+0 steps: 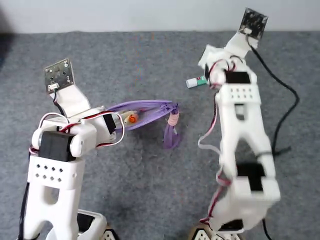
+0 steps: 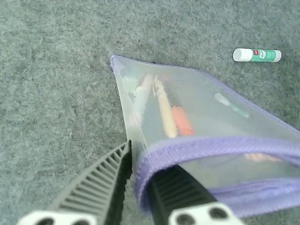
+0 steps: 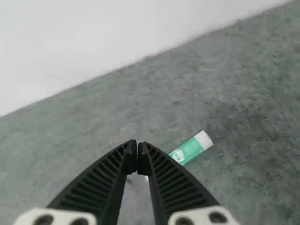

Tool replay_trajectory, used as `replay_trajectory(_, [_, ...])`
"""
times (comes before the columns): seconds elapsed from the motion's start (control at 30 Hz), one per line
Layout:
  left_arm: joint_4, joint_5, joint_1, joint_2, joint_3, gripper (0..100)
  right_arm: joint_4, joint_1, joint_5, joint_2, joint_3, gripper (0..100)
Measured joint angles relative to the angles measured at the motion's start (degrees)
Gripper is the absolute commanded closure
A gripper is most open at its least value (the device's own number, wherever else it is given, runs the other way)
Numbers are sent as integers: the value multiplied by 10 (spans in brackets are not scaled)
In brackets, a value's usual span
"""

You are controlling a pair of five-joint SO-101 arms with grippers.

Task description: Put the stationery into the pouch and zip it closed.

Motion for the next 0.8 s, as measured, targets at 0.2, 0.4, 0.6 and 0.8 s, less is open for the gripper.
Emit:
replay_trajectory(0.2, [0, 0, 0, 0, 0, 989, 0, 1, -1, 206, -182, 991])
replay_trajectory(0.4, [0, 0, 0, 0, 0, 989, 0, -8, -1, 345, -338, 991])
replay_trajectory(0.6, [0, 0, 0, 0, 0, 989, 37, -13, 20, 457, -416, 991])
replay_trajectory(0.8, [0, 0, 0, 0, 0, 989, 204, -4, 25, 469, -473, 991])
